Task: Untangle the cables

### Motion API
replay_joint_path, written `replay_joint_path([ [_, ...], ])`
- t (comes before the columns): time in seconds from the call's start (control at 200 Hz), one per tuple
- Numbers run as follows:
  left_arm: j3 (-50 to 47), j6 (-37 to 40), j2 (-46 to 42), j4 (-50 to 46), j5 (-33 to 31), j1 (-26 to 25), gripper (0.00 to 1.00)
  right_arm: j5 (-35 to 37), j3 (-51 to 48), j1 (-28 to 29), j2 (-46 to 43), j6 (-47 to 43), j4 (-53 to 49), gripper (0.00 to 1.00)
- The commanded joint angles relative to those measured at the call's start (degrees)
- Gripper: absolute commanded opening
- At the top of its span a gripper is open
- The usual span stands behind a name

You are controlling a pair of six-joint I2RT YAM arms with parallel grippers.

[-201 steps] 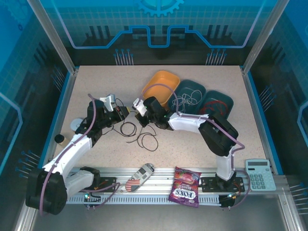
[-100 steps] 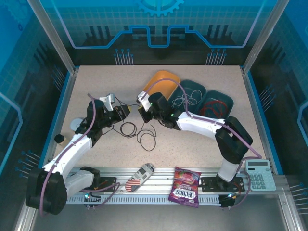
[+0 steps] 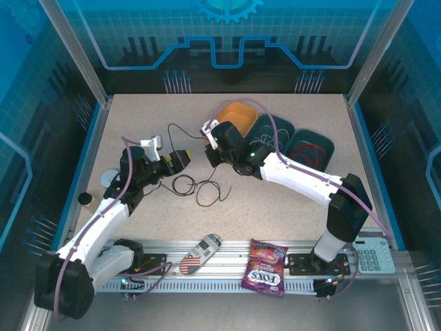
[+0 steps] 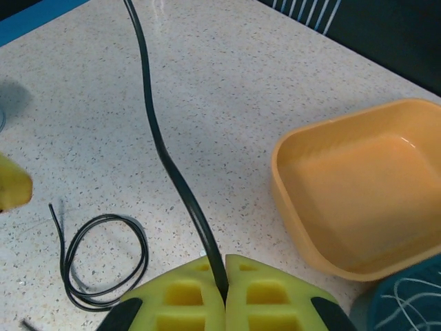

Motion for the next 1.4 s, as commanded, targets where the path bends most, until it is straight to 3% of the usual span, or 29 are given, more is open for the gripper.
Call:
replay_joint_path([
  [0.0,-2.31,0.98,-2.74,-0.61,1.84,-0.25,0.92,3.94,5.5,0.89,-0.17,4.31,-10.76,0.0],
  [0.075,-2.96,1.48,-4.15,-1.64,0.95,-0.22,0.99,4.8,6.5,1.08,-0.87,5.31,-12.66,0.0],
  [0.37,-3.39,2.47,-7.04,-3.23,-1.38,-0.27,0.99,8.65,3.63,1.07,-6.32,7.59,-14.73,0.0],
  [0.59,-4.3,3.61,-6.37,-0.88,3.0,-0.55,0.99,7.13,3.09,1.07,-9.35,9.21,-15.61,0.0],
  [0.74,-5.88,6.26,-5.96,0.03,2.98,-3.94,0.99,6.26,3.97,1.08,-9.75,9.89,-15.99,0.0],
  [1.006,-8.12,11.59,0.45,3.48,-0.85,-14.59,0.81,6.62,6.47,1.26,-9.33,9.91,-17.46,0.0],
  [1.116,-9.33,12.02,4.32,7.5,-1.94,-16.15,0.74,6.7,7.35,1.34,-9.65,9.87,-18.01,0.0],
  [1.396,-9.21,12.44,13.95,16.62,-3.06,-18.7,0.67,4.18,7.64,1.44,-10.36,10.65,-17.76,0.0],
])
